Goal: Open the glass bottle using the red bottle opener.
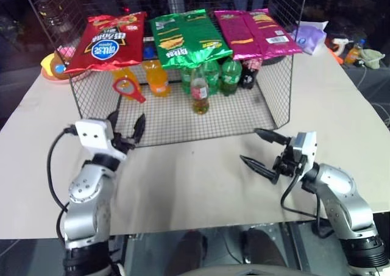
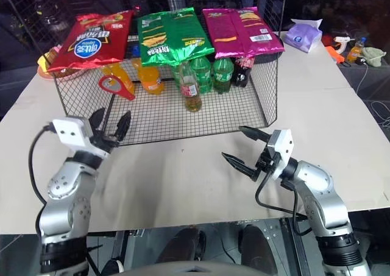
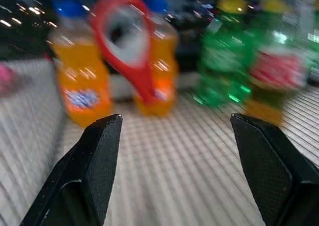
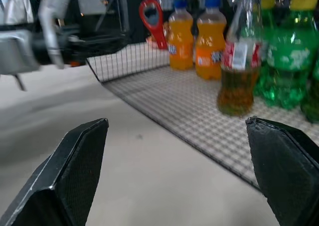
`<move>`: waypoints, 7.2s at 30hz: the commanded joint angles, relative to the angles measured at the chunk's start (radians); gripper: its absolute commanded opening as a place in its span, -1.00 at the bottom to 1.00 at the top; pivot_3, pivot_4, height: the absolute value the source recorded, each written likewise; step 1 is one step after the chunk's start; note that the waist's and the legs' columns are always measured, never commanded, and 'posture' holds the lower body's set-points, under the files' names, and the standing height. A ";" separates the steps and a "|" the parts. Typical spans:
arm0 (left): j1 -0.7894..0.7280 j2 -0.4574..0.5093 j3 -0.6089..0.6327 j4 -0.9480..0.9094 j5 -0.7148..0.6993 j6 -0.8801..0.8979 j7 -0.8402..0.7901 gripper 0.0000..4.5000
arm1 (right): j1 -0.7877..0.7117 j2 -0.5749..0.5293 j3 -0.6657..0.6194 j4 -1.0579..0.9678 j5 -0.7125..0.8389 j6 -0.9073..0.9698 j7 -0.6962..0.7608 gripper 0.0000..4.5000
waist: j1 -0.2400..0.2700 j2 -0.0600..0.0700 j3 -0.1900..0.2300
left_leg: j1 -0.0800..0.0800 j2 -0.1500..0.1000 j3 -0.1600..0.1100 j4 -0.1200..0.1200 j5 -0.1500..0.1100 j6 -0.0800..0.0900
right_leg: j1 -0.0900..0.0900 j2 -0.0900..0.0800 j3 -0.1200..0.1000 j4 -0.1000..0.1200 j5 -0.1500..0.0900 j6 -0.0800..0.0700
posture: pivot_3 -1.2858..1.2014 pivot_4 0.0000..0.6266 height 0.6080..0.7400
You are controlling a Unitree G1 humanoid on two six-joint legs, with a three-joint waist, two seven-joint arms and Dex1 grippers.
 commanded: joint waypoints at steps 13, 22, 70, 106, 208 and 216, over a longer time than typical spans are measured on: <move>-0.250 0.062 0.009 0.301 0.047 -0.157 -0.025 0.60 | 0.029 0.003 0.001 -0.083 -0.003 -0.001 -0.046 0.98 | -0.003 -0.001 0.000 | -0.002 0.000 0.001 0.000 0.000 0.000 | -0.003 0.000 0.001 0.002 0.000 0.000 | 0.03 -0.52 1.00; -0.308 0.048 -0.014 0.374 0.069 -0.200 -0.025 0.60 | 0.023 0.013 0.009 -0.079 -0.016 -0.009 -0.053 0.98 | -0.004 -0.001 0.000 | -0.002 0.000 0.001 0.001 0.000 0.000 | -0.004 0.000 0.002 0.002 0.000 0.000 | 0.03 -0.52 1.00; -0.305 0.037 -0.051 0.347 0.178 -0.257 0.103 0.60 | 0.029 0.005 0.023 -0.074 -0.048 -0.003 -0.073 0.98 | -0.003 -0.002 0.000 | -0.002 0.000 0.004 0.004 0.000 -0.001 | -0.008 0.001 0.004 0.010 0.000 0.000 | 0.03 -0.52 1.00; -0.375 0.042 -0.046 0.447 0.204 -0.292 0.145 0.60 | 0.032 0.013 0.033 -0.063 -0.076 -0.018 -0.092 0.98 | -0.004 -0.003 0.000 | -0.004 0.000 0.004 0.005 0.001 -0.001 | -0.009 0.001 0.005 0.012 0.000 0.000 | 0.03 -0.52 1.00; -0.392 -0.068 0.201 0.304 -0.630 0.160 -0.119 -0.98 | 0.044 0.039 0.035 -0.040 -0.111 -0.034 -0.110 1.00 | -0.005 -0.004 0.001 | -0.005 0.000 0.004 0.010 0.001 -0.001 | -0.010 0.002 0.005 0.015 0.000 0.000 | 0.03 -0.52 1.00; -0.367 -0.072 0.183 0.267 -0.642 0.176 -0.153 -0.98 | 0.044 0.045 0.036 -0.035 -0.116 -0.039 -0.113 1.00 | -0.004 -0.007 0.002 | -0.006 0.000 0.003 0.011 0.001 -0.001 | -0.010 0.002 0.004 0.015 0.000 0.000 | 0.03 -0.52 1.00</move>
